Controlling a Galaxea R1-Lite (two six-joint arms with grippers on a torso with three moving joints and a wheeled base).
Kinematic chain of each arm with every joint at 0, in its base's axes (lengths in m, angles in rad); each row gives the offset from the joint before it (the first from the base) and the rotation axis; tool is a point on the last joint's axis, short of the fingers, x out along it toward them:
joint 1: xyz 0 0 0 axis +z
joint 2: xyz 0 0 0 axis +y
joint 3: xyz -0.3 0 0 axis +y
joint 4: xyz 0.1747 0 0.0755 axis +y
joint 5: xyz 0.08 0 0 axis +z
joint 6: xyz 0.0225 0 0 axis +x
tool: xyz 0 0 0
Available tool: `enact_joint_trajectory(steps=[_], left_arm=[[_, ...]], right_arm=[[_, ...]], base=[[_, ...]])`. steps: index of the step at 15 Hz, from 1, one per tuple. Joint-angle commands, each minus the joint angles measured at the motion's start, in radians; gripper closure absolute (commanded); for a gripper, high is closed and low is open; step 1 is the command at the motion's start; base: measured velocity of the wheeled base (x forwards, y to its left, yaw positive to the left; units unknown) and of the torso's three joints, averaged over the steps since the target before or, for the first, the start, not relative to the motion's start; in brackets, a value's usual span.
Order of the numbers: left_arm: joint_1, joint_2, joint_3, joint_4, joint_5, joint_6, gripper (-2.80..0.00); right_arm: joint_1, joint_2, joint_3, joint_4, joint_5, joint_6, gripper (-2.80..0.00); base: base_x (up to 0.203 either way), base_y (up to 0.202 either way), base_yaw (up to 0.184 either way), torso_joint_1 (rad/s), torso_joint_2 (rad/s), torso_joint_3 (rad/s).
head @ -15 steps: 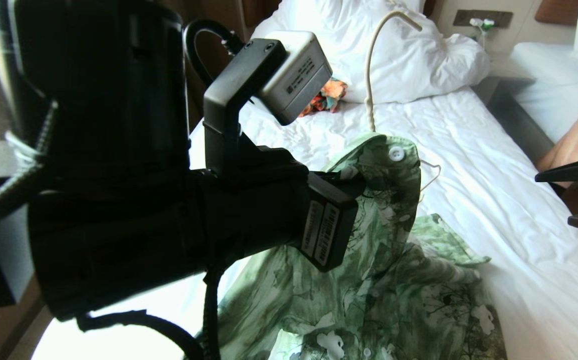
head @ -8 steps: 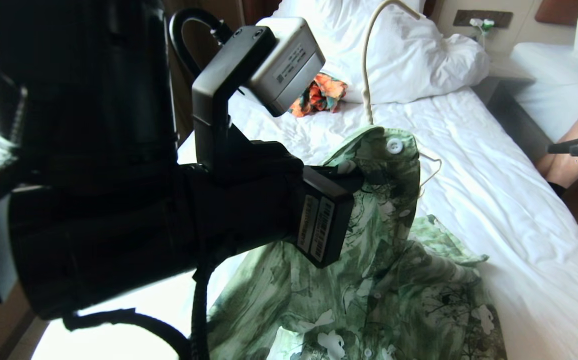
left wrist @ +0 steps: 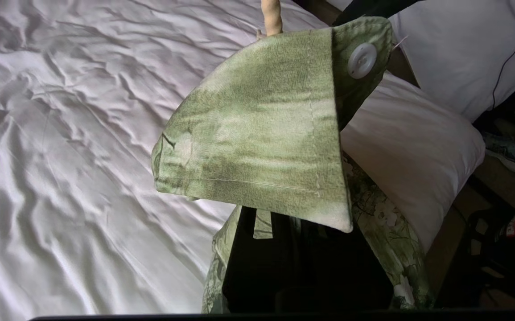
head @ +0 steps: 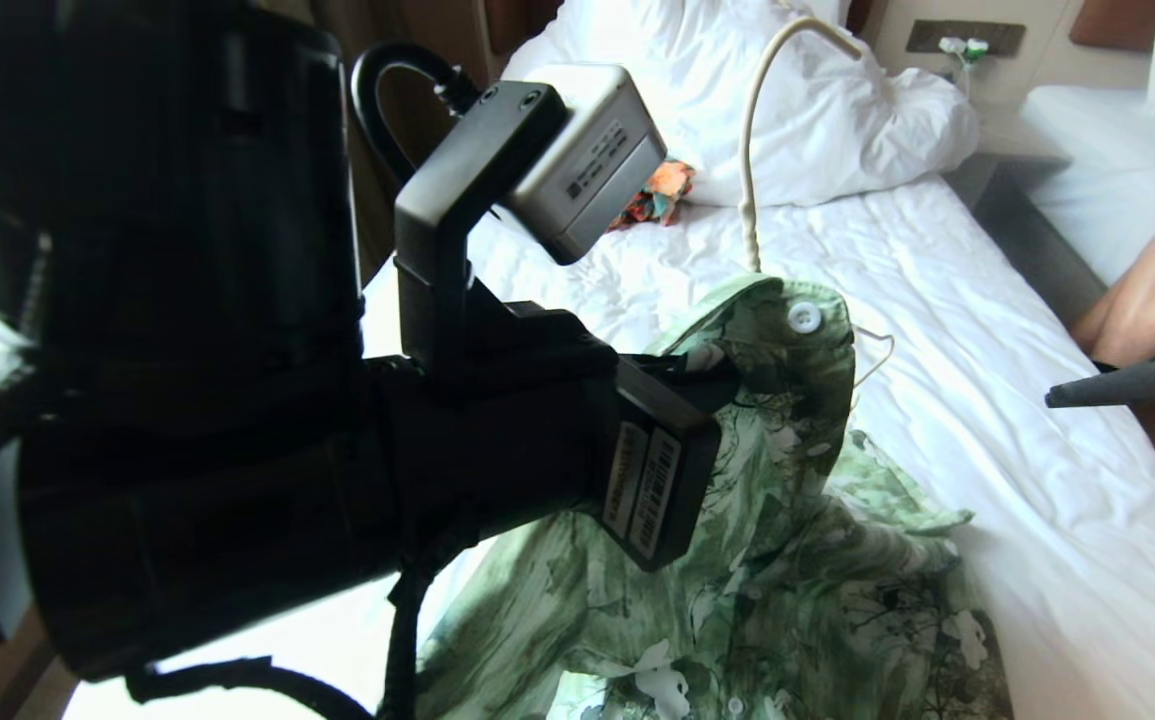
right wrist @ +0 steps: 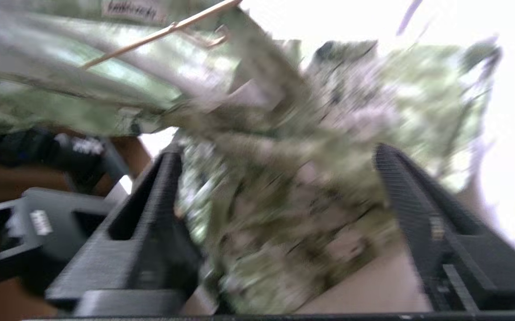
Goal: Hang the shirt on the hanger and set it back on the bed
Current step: Hook the other side of the shirt onto the hanger
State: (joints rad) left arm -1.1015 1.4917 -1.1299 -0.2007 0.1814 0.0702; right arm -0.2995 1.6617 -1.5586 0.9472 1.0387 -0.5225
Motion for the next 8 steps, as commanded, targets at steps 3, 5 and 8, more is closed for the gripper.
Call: enact_joint_trajectory(steps=[3, 5, 8], left_arm=[[-0.001, 0.006, 0.036, -0.040, 0.000, -0.008, 0.00], [-0.001, 0.008, 0.084, -0.090, 0.000, -0.027, 0.00], [0.000, 0.007, 0.176, -0.215, -0.004, -0.060, 0.00]], right_arm=[[-0.054, -0.018, 0.067, -0.162, 0.059, 0.126, 0.00], [-0.047, -0.015, 0.005, -0.166, 0.079, 0.276, 0.00], [-0.012, 0.005, -0.088, -0.169, 0.061, 0.438, 0.00]], base=[[0.000, 0.000, 0.000, 0.000, 0.00, 0.000], [0.000, 0.000, 0.000, 0.000, 0.00, 0.000], [0.000, 0.000, 0.000, 0.000, 0.00, 0.000]])
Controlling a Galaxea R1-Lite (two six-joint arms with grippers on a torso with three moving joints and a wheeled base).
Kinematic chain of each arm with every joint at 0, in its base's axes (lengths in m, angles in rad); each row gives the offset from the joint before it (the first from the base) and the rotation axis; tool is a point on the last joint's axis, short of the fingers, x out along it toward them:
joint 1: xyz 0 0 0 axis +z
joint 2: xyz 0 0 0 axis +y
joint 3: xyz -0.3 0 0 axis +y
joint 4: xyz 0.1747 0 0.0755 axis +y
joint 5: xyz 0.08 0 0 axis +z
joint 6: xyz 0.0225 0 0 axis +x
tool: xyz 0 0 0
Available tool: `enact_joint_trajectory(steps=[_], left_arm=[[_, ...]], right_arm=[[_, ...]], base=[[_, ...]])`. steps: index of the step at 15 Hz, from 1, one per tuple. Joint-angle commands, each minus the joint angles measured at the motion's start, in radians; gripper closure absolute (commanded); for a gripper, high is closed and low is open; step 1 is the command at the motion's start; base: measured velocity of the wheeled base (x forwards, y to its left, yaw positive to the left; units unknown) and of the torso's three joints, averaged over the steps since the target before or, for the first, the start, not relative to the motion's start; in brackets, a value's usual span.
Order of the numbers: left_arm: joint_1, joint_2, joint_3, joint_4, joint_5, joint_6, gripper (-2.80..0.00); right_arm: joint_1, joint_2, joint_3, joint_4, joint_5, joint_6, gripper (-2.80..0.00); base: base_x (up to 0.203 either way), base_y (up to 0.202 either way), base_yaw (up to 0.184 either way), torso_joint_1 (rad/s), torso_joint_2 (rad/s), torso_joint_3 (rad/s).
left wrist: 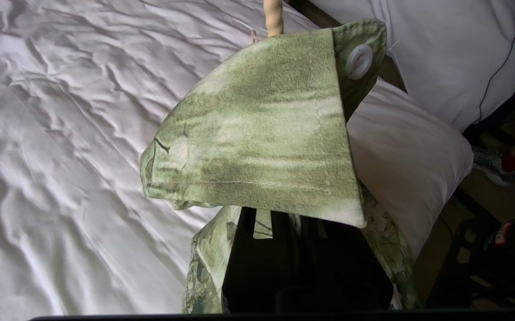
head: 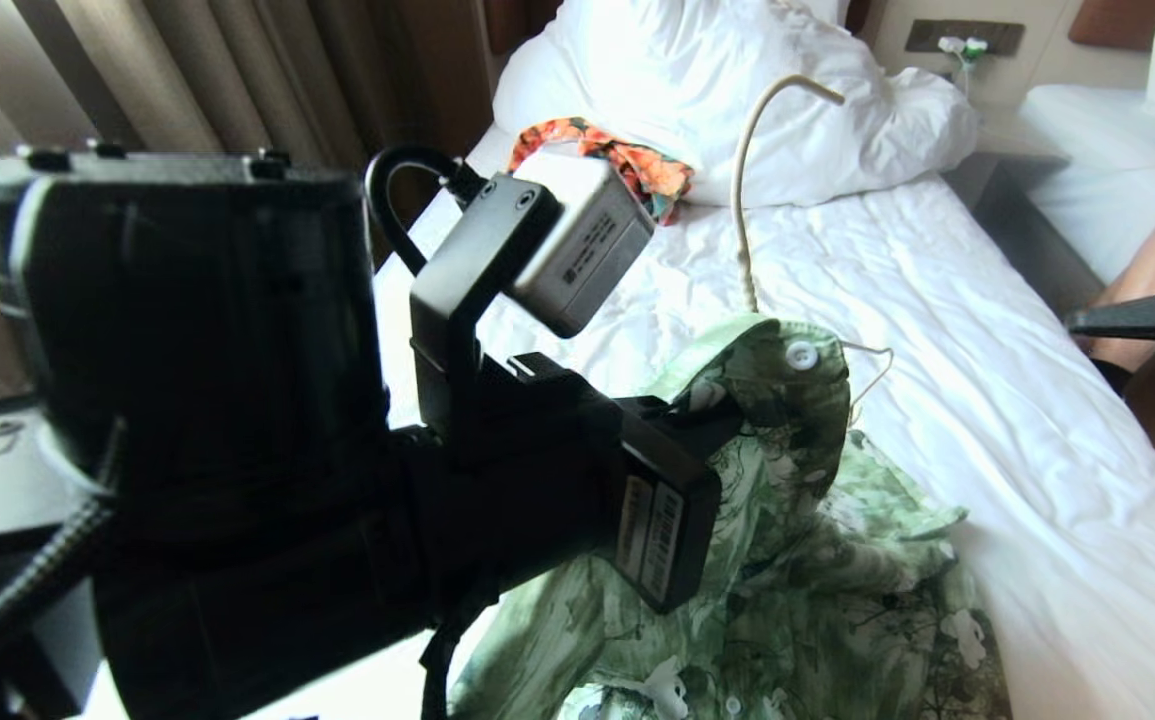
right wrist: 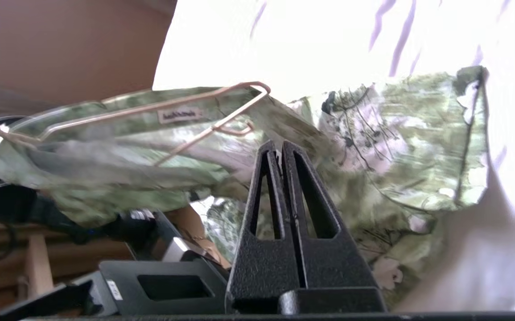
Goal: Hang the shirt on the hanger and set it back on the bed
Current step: Hook the other side of the shirt onto the hanger
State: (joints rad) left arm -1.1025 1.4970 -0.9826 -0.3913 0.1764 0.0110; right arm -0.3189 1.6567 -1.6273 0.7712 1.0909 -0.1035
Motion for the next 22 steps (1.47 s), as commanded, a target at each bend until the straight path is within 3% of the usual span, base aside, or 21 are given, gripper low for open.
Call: enact_joint_trajectory(steps=[1, 4, 6, 9, 12, 16, 22], left_arm=[[0.002, 0.002, 0.067, -0.078, -0.001, -0.008, 0.00], [0.003, 0.009, 0.174, -0.214, -0.034, -0.042, 0.00], [0.010, 0.030, 0.223, -0.283, -0.080, -0.082, 0.00], [0.043, 0.105, 0.309, -0.446, -0.139, -0.088, 0.00], [0.050, 0.177, 0.353, -0.534, -0.169, -0.094, 0.00], [0.047, 0.261, 0.432, -0.706, -0.195, -0.099, 0.00], [0.034, 0.323, 0.447, -0.723, -0.225, -0.120, 0.00]], right_arm=[[0.031, 0.026, -0.040, 0.000, -0.018, 0.046, 0.00], [0.134, 0.087, -0.089, -0.013, -0.145, 0.116, 0.00], [0.192, 0.133, -0.136, -0.026, -0.169, 0.174, 0.00], [0.293, 0.222, -0.207, -0.130, -0.238, 0.302, 0.00], [0.396, 0.301, -0.211, -0.175, -0.341, 0.322, 0.00], [0.453, 0.377, -0.249, -0.208, -0.367, 0.339, 0.00], [0.560, 0.458, -0.273, -0.207, -0.417, 0.342, 0.00]], base=[[0.000, 0.000, 0.000, 0.000, 0.00, 0.000], [0.000, 0.000, 0.000, 0.000, 0.00, 0.000], [0.000, 0.000, 0.000, 0.000, 0.00, 0.000], [0.000, 0.000, 0.000, 0.000, 0.00, 0.000], [0.000, 0.000, 0.000, 0.000, 0.00, 0.000], [0.000, 0.000, 0.000, 0.000, 0.00, 0.000], [0.000, 0.000, 0.000, 0.000, 0.00, 0.000]])
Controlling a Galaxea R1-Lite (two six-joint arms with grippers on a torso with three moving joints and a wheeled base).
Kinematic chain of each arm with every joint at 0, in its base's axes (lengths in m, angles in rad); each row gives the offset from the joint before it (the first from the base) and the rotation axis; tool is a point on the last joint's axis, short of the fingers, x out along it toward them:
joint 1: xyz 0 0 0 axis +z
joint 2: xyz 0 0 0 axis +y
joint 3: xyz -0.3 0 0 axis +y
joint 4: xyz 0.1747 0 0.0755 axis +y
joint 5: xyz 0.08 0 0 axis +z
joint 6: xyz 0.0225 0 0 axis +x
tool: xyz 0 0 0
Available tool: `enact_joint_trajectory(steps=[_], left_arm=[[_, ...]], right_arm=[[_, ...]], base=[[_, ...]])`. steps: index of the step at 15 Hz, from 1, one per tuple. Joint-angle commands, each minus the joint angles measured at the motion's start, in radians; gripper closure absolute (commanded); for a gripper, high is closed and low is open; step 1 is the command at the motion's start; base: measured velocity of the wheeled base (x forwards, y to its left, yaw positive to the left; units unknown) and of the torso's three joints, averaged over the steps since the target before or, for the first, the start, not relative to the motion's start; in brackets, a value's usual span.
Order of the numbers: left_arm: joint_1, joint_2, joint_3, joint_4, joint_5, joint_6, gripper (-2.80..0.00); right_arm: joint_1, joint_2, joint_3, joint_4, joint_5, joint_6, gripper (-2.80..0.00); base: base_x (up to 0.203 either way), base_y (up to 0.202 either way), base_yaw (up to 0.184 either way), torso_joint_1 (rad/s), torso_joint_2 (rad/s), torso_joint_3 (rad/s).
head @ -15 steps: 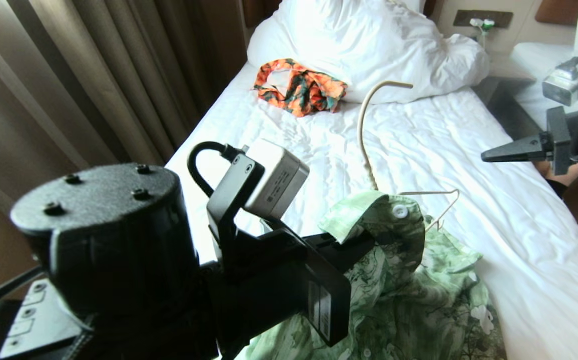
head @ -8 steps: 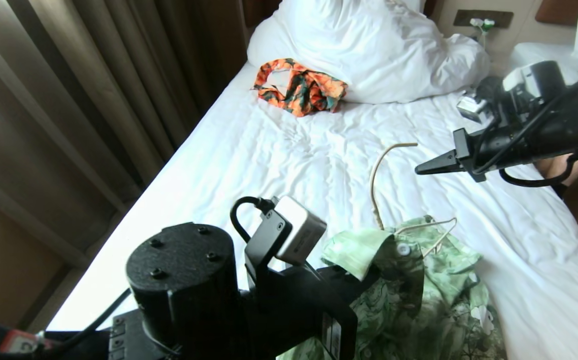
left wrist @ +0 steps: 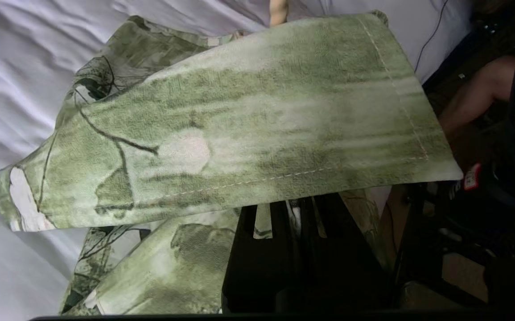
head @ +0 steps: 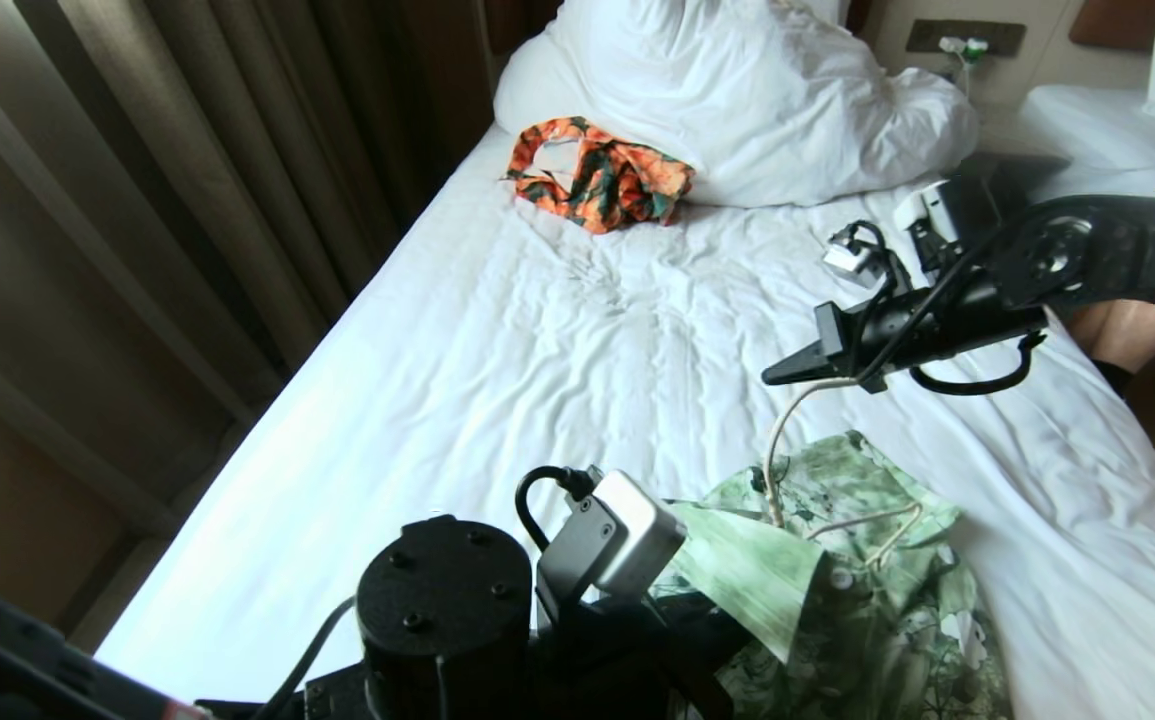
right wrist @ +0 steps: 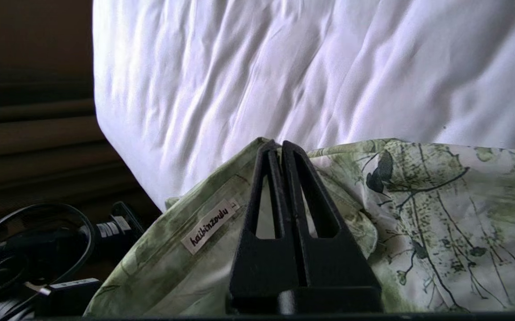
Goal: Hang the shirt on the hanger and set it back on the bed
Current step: Hook the other side of the shirt onto the hanger
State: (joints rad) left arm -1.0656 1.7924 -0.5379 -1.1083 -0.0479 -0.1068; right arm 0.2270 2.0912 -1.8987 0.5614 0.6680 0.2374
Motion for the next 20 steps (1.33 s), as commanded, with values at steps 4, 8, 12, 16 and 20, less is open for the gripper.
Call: enact_joint_trajectory(steps=[4, 8, 12, 16, 20], left_arm=[[-0.002, 0.052, 0.011, -0.070, -0.004, 0.001, 0.00], [-0.002, 0.064, 0.009, -0.084, -0.004, 0.004, 0.00], [-0.003, 0.094, 0.001, -0.104, -0.003, 0.007, 0.00], [-0.004, 0.105, 0.002, -0.136, -0.001, 0.010, 0.00], [-0.005, 0.105, 0.002, -0.136, -0.001, 0.010, 0.00]], right_arm=[[0.041, 0.037, 0.018, 0.074, -0.015, 0.000, -2.80], [0.037, 0.039, 0.072, 0.164, -0.032, -0.063, -2.80], [0.041, 0.053, 0.160, 0.165, -0.033, -0.141, -2.80], [0.039, 0.076, 0.210, 0.164, -0.022, -0.201, -2.80], [0.037, 0.096, 0.210, 0.163, -0.024, -0.245, -2.80]], base=[[0.000, 0.000, 0.000, 0.000, 0.00, 0.000], [0.000, 0.000, 0.000, 0.000, 0.00, 0.000], [0.000, 0.000, 0.000, 0.000, 0.00, 0.000], [0.000, 0.000, 0.000, 0.000, 0.00, 0.000], [0.000, 0.000, 0.000, 0.000, 0.00, 0.000]])
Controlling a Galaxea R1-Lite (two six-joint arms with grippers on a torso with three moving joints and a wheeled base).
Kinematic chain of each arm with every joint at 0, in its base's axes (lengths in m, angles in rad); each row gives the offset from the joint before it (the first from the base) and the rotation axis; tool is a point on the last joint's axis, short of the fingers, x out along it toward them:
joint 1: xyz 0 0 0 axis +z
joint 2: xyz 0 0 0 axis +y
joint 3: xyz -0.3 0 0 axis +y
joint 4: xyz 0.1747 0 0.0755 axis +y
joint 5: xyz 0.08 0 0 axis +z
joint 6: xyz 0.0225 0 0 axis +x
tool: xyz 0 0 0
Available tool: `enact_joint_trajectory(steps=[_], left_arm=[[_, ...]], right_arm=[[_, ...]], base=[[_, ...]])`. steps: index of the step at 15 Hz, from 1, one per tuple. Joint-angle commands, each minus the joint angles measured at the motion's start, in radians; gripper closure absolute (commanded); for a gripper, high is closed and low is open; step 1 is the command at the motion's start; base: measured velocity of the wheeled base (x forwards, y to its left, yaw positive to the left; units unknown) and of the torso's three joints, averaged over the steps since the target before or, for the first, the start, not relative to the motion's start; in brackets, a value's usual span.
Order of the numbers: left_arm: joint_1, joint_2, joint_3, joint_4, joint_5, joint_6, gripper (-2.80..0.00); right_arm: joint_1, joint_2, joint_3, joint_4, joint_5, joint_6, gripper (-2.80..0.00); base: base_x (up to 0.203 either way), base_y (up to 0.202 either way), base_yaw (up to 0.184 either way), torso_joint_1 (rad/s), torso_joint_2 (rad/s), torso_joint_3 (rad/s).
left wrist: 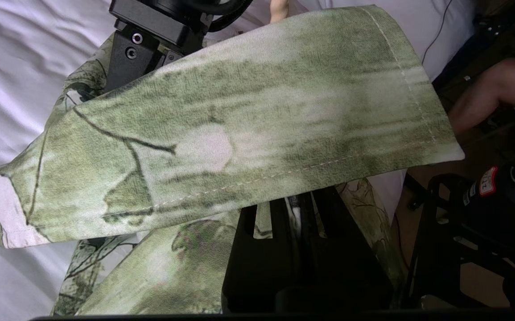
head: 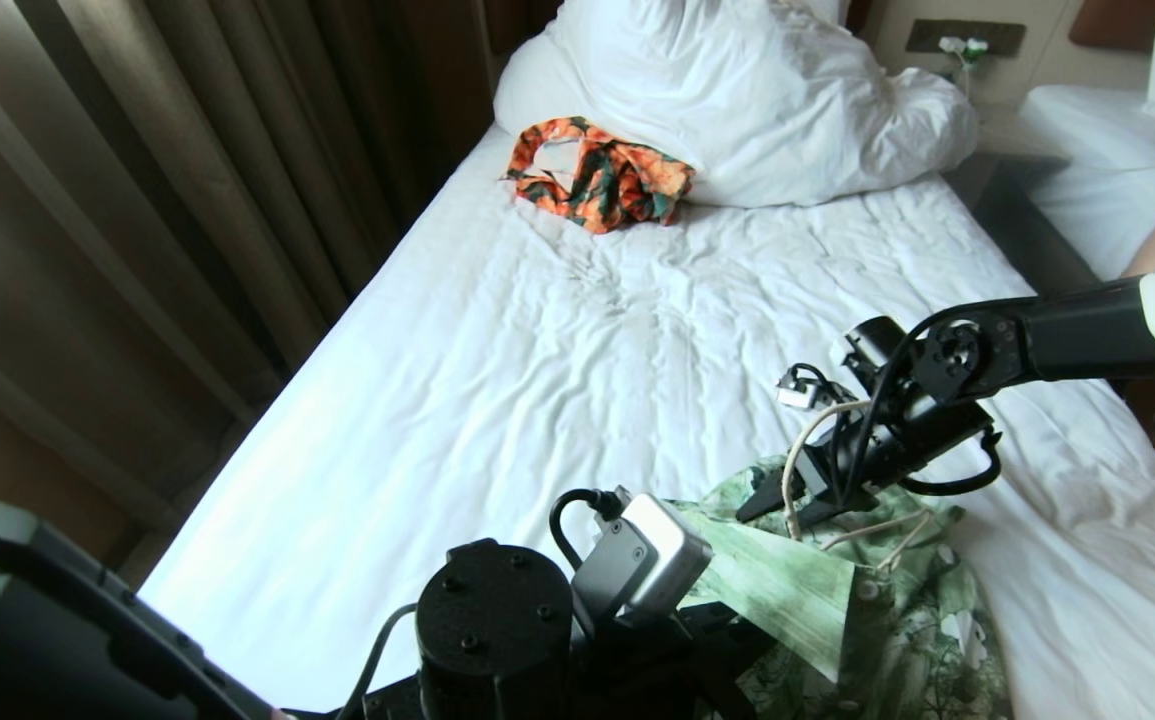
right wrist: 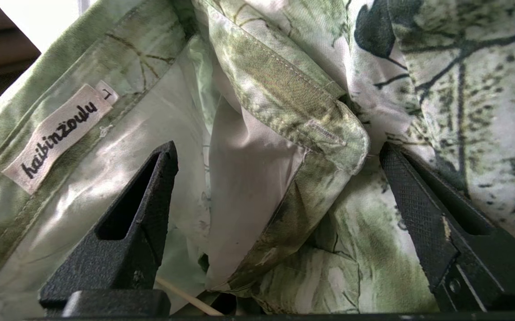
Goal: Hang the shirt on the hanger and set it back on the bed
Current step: Hook the other side of the shirt onto the hanger
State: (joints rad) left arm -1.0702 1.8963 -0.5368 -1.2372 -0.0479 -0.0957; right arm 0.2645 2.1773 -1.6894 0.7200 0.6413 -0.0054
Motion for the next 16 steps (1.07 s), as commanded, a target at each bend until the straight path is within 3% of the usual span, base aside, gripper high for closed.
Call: enact_joint_trajectory(steps=[1, 5, 10, 16], left_arm=[[-0.001, 0.001, 0.001, -0.007, 0.000, -0.001, 0.00], [-0.001, 0.007, -0.002, -0.007, 0.000, 0.001, 0.00], [-0.001, 0.009, 0.000, -0.008, 0.000, 0.001, 0.00], [-0.007, 0.015, -0.002, -0.011, 0.002, 0.001, 0.00]], right_arm=[[-0.001, 0.012, 0.002, 0.004, 0.006, -0.004, -2.80], [0.009, 0.019, 0.012, 0.004, 0.100, -0.001, -2.80], [0.010, 0.018, 0.005, -0.002, 0.149, 0.004, -2.80], [0.010, 0.035, 0.010, -0.001, 0.144, -0.024, -2.80]], base=[[0.000, 0.000, 0.000, 0.000, 0.00, 0.000], [0.000, 0.000, 0.000, 0.000, 0.00, 0.000], [0.000, 0.000, 0.000, 0.000, 0.00, 0.000], [0.000, 0.000, 0.000, 0.000, 0.00, 0.000]])
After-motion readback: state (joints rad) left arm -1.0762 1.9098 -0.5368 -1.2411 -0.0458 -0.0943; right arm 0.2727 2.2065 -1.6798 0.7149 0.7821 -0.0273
